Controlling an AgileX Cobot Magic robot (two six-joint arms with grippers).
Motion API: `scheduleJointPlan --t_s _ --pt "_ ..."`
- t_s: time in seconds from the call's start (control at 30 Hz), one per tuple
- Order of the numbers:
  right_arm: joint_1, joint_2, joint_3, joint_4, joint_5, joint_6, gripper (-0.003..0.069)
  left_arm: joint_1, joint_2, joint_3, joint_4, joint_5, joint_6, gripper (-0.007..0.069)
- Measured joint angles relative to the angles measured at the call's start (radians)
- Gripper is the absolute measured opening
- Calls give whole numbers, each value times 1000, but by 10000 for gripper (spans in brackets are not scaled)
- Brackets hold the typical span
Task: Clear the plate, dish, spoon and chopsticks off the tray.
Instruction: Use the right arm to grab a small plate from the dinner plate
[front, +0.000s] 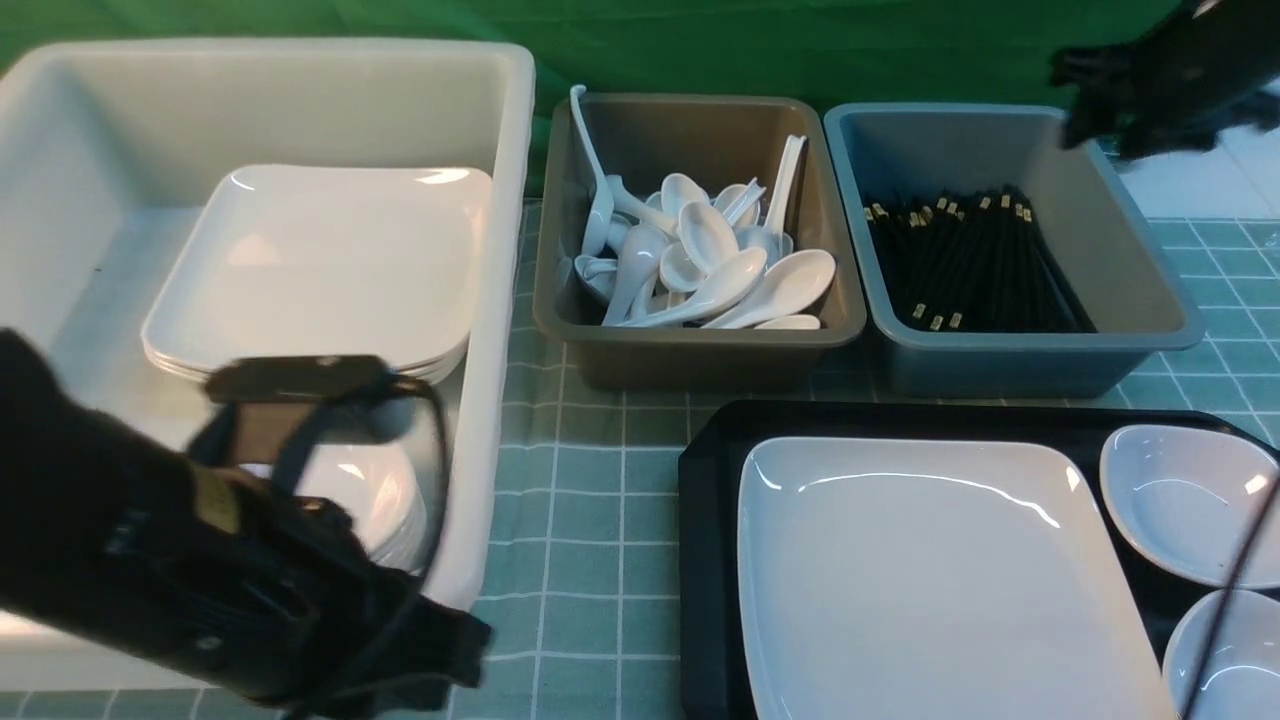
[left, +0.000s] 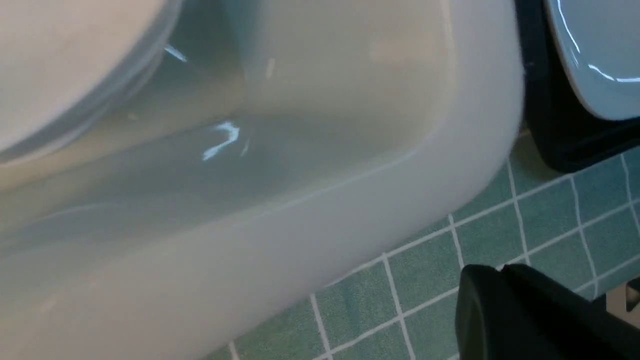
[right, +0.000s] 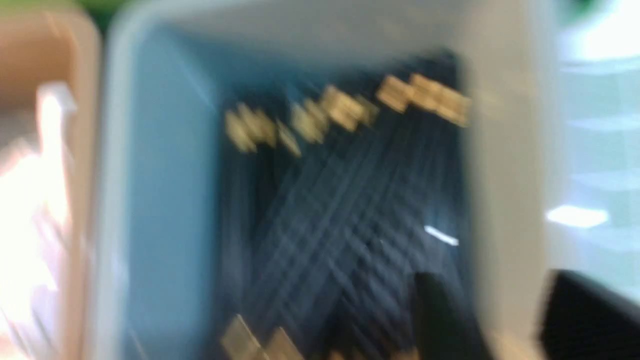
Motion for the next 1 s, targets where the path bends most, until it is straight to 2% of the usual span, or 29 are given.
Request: scheduleJointPlan --t_s 0.07,0.13,0.2,0.27,0.3,0.33,0.4,0.43,0.47,0.57,0.6,0.67,0.7,0.83,1.0 --pt "-12 -98 14 -60 166 -55 96 -72 50 -52 -2 -45 -1 8" --pt "-23 -183 81 -81 246 -77 41 -103 84 -91 -2 -59 -3 8" --pt "-29 -256 172 -87 246 -82 25 -126 122 -131 -3 -65 -5 8" --pt "-26 -377 364 -81 244 -96 20 -141 149 -164 -4 -71 -5 8" --pt "-24 -377 364 -81 244 -97 20 -142 151 -166 -3 -71 -4 8" --pt "-8 -462 512 -81 243 -101 20 -142 154 -172 -1 -72 -4 8" --pt "8 -526 626 -81 242 -104 25 -142 154 -175 7 -70 -2 8" --pt "35 -622 797 -81 240 -104 50 -142 153 -176 24 -59 -1 8" --pt "42 -632 817 -81 238 -105 55 -142 153 -176 31 -58 -1 8" --pt "115 -770 1097 -93 177 -119 207 -142 153 -176 80 6 -1 8" --pt "125 -787 1142 -96 164 -124 233 -142 153 -176 83 17 -1 8" --pt "198 -826 1300 -129 64 -135 414 -142 153 -176 93 46 -1 8" --pt "230 -828 1362 -155 8 -130 479 -142 153 -176 93 50 -1 8" --pt "274 -808 1445 -231 -78 -104 534 -142 153 -176 98 58 -7 8" --pt "282 -739 1470 -311 -128 -68 536 -142 145 -176 115 60 -26 8"
